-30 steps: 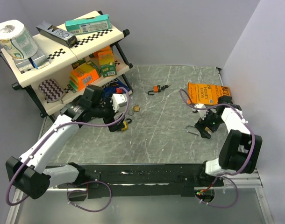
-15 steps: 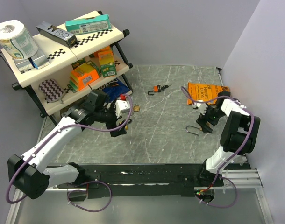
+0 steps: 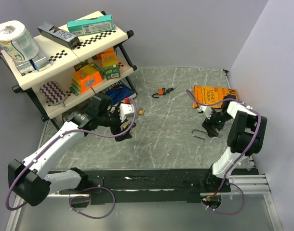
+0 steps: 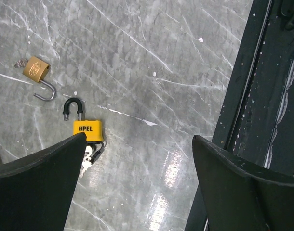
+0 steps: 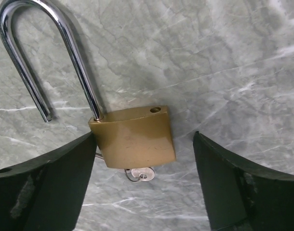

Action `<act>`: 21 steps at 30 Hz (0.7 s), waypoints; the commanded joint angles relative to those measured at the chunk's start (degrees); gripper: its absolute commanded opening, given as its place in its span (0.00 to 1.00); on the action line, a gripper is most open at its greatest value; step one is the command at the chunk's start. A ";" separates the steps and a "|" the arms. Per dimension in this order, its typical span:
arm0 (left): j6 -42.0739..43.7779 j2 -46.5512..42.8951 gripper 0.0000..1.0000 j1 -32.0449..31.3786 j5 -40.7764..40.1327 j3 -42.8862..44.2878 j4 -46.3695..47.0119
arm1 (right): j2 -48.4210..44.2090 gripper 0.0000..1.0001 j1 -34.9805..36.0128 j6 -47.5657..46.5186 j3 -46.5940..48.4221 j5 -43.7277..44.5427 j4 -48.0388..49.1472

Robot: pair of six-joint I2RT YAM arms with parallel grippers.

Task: Lock with the key
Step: Pick up the lock from the center of the board.

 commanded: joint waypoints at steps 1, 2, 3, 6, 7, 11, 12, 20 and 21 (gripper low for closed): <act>-0.67 -0.91 0.96 -0.24 2.16 -0.68 2.87 | 2.54 0.85 1.26 -0.70 2.60 -1.66 -3.54; -0.85 -1.00 0.96 -0.33 2.25 -0.68 3.22 | 2.71 0.83 1.69 -0.53 2.86 -1.49 -3.55; -1.02 -1.09 0.96 -0.33 2.43 -0.60 3.48 | 2.54 0.82 1.87 -0.18 2.69 -1.22 -3.02; -1.55 -1.17 0.96 -0.33 2.34 -0.42 3.57 | 1.49 0.78 2.75 0.79 1.72 -0.61 -1.53; -1.81 -1.17 0.96 -0.33 2.17 -0.51 3.66 | 1.31 0.77 3.01 1.14 1.11 -0.26 -0.57; -1.81 -1.44 0.96 -0.33 1.73 -0.60 3.66 | 0.43 0.65 3.63 2.37 0.14 0.71 1.29; -1.99 -1.53 0.96 -0.33 1.64 -0.60 3.66 | 0.26 0.62 3.81 2.81 0.05 0.97 1.37; -2.52 -2.58 0.96 -0.33 2.51 -0.60 3.48 | -4.83 0.28 4.07 2.81 -1.45 -2.35 -3.79; -2.87 -2.58 0.96 -0.33 2.60 -0.68 3.57 | -5.36 0.25 3.98 3.16 -1.27 -3.41 -4.77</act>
